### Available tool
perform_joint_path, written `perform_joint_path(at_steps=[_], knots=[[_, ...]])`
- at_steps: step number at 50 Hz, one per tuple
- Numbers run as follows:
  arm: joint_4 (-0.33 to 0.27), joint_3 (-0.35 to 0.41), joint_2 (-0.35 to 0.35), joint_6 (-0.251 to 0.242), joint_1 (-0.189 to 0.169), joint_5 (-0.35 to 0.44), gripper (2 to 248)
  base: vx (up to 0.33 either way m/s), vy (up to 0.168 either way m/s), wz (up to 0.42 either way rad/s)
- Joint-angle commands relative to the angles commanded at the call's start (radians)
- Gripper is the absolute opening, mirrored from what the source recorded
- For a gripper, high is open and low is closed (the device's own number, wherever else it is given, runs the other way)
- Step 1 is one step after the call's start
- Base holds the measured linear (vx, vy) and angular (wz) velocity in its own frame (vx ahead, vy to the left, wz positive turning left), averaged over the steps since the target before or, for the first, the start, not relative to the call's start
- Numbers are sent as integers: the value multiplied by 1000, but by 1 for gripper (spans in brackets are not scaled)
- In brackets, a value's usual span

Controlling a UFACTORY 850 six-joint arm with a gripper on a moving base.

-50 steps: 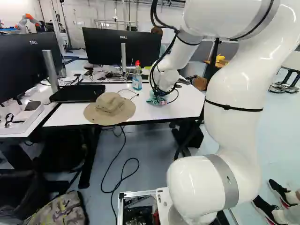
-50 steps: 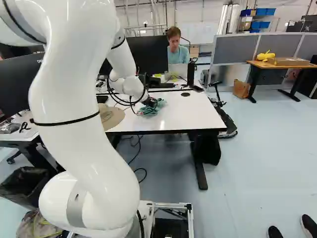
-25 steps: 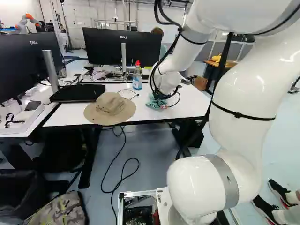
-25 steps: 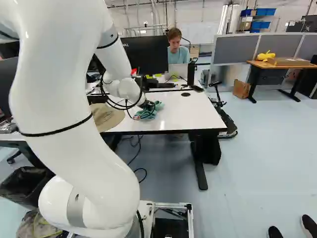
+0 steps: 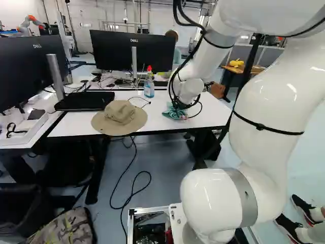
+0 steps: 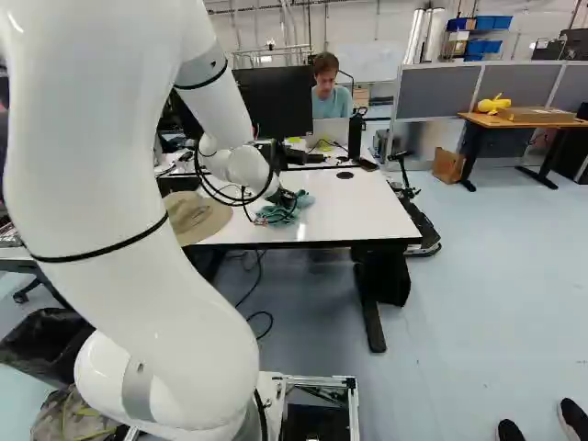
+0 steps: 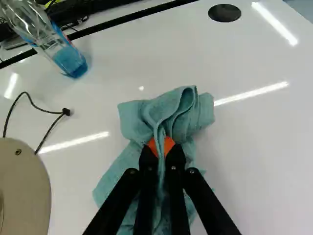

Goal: Clean the table with the green towel

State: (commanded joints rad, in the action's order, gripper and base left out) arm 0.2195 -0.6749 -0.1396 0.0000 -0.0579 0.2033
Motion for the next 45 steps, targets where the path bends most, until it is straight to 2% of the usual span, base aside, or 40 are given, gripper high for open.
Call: perform_joint_path(at_steps=[28,45], knots=[[0,-77,-67,0,-89,0,33,0,0,0],[0,-162,-139,0,-110,0,33,0,0,0]])
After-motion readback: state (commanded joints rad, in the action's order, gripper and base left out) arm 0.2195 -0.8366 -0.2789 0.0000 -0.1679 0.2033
